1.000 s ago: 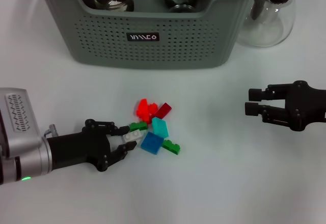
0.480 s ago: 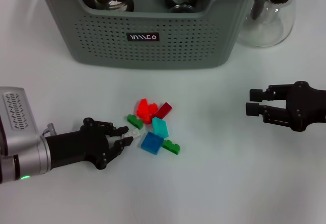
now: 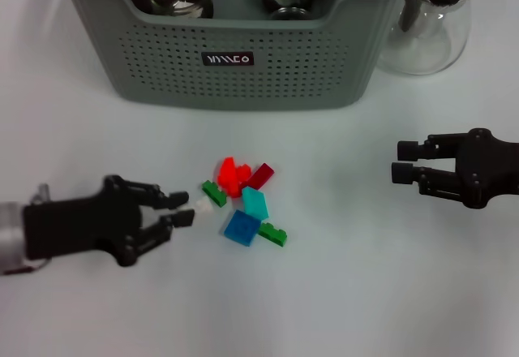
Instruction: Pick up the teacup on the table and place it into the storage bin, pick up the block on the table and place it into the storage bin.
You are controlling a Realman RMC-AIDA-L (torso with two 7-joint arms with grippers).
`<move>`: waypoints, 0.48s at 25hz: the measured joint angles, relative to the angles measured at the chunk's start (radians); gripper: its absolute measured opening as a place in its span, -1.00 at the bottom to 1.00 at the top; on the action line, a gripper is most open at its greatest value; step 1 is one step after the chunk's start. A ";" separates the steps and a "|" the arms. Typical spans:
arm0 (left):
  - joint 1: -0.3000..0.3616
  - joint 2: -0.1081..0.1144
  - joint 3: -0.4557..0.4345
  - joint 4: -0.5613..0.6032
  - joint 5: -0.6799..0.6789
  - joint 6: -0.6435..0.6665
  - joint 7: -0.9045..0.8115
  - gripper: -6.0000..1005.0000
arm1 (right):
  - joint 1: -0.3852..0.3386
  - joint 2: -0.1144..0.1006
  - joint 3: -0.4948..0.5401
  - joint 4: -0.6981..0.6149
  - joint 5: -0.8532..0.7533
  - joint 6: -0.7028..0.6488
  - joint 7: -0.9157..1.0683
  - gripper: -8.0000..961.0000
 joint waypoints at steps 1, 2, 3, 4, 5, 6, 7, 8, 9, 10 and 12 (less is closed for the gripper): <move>-0.011 0.014 -0.020 0.005 -0.002 0.056 -0.017 -0.57 | 0.000 0.000 -0.001 0.000 0.000 0.000 0.000 -0.11; -0.026 0.026 -0.054 0.007 -0.007 0.123 -0.037 -0.57 | 0.000 -0.001 -0.001 0.000 0.000 0.001 0.000 -0.11; -0.051 0.037 -0.099 0.013 -0.016 0.192 -0.062 -0.56 | 0.002 -0.001 -0.001 0.000 0.000 0.000 0.000 -0.11; -0.073 0.041 -0.137 0.023 -0.029 0.240 -0.089 -0.55 | 0.004 -0.001 -0.002 0.000 0.000 0.000 0.000 -0.11; -0.102 0.041 -0.182 0.048 -0.052 0.282 -0.137 -0.54 | 0.004 -0.001 -0.002 0.000 0.000 0.000 0.000 -0.11; -0.125 0.038 -0.214 0.073 -0.075 0.309 -0.180 -0.54 | 0.006 0.000 -0.002 0.000 0.000 0.000 0.000 -0.11; -0.150 0.032 -0.238 0.112 -0.111 0.316 -0.241 -0.53 | 0.007 0.001 -0.002 0.000 0.000 0.000 0.000 -0.11; -0.150 0.032 -0.238 0.112 -0.111 0.316 -0.241 -0.52 | 0.007 0.001 -0.002 0.000 0.000 0.000 0.000 -0.11; -0.203 0.021 -0.267 0.200 -0.186 0.295 -0.390 -0.51 | 0.008 0.001 -0.002 0.000 0.000 -0.001 0.000 -0.11; -0.221 0.020 -0.271 0.226 -0.203 0.274 -0.437 -0.50 | 0.008 0.001 -0.002 0.000 0.000 -0.003 0.000 -0.11; -0.280 0.022 -0.270 0.307 -0.231 0.185 -0.579 -0.49 | 0.008 0.001 -0.002 0.000 0.000 -0.004 0.000 -0.11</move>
